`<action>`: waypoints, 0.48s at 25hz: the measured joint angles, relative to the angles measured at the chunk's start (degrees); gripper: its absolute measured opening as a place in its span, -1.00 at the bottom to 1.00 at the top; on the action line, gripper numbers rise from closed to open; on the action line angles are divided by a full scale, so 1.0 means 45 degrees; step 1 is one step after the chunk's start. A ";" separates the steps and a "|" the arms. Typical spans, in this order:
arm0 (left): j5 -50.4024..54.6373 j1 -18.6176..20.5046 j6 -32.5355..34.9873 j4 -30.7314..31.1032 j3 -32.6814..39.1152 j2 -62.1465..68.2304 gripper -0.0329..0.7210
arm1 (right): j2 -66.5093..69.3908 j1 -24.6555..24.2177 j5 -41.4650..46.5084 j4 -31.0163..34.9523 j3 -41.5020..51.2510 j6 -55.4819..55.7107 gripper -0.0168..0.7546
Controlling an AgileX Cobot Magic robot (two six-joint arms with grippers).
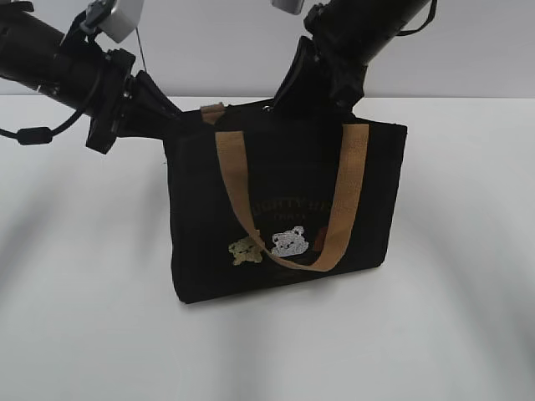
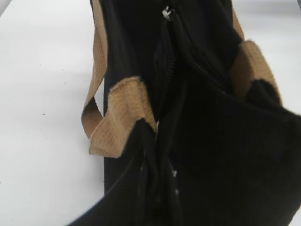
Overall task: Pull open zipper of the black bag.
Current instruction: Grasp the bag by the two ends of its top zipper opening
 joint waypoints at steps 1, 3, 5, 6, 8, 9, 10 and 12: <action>0.0000 0.0000 0.0000 -0.0053 -0.0014 0.0000 -0.82 | -0.0081 -0.0088 0.0000 -0.0163 0.0000 0.0078 -0.97; 0.0003 -0.0024 0.0000 -0.0157 -0.0014 0.0000 -0.82 | -0.0179 -0.0275 0.0000 -0.0466 0.0000 0.0317 -0.97; 0.0015 -0.0037 0.0000 -0.0253 -0.0014 0.0000 -0.82 | -0.0229 -0.0510 0.0024 -0.0734 0.0000 0.0636 -0.97; 0.0018 -0.0052 -0.0012 -0.0301 -0.0014 0.0000 -0.82 | -0.0263 -0.0605 0.0048 -0.0828 0.0000 0.0802 -0.97; 0.0030 -0.0076 -0.0011 -0.0243 -0.0014 0.0000 -0.83 | -0.0385 -0.0934 0.0073 -0.1322 0.0000 0.1023 -0.97; 0.0046 -0.0061 -0.0011 -0.0082 -0.0014 0.0000 -0.83 | -0.0466 -0.1150 0.0049 -0.1696 0.0000 0.1147 -0.97; 0.0067 -0.0020 -0.0011 -0.0070 -0.0014 0.0000 -0.83 | -0.0520 -0.1442 0.0031 -0.1895 0.0000 0.1221 -0.98; 0.0122 -0.0018 -0.0011 0.0062 -0.0014 0.0000 -0.83 | -0.0625 -0.1943 -0.0079 -0.2363 0.0000 0.1372 -0.98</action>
